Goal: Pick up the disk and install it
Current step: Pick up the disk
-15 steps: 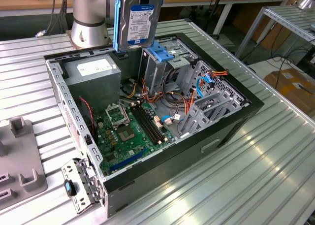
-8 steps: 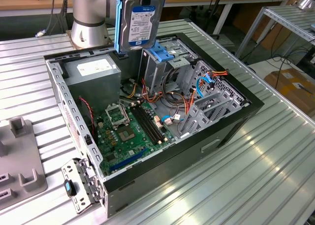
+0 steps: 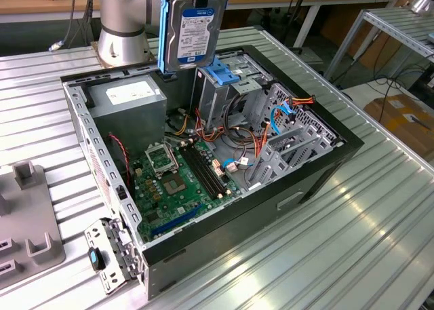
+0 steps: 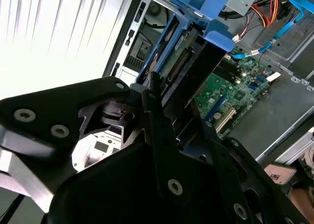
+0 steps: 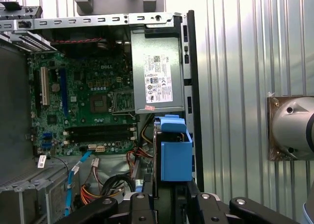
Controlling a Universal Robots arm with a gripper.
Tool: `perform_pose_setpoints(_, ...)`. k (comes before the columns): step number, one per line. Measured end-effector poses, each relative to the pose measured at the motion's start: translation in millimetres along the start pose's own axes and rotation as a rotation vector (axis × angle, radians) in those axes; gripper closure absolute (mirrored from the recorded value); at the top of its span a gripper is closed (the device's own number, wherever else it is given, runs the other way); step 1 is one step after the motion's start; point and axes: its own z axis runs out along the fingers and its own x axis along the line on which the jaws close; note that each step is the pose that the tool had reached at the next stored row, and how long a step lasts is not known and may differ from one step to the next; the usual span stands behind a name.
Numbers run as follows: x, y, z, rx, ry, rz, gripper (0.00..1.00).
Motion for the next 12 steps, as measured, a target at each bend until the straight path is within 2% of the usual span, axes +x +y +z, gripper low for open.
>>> perform_pose_setpoints(6, 3.5, -0.2, 0.0, 0.0000, 0.0000, 0.000, 0.65)
perform_pose_setpoints(10, 8.9, -0.5, -0.1, 0.0000, 0.0000, 0.000, 0.65)
perform_pose_setpoints(12, 13.7, -0.8, -0.1, 0.0000, -0.0001, 0.000, 0.65)
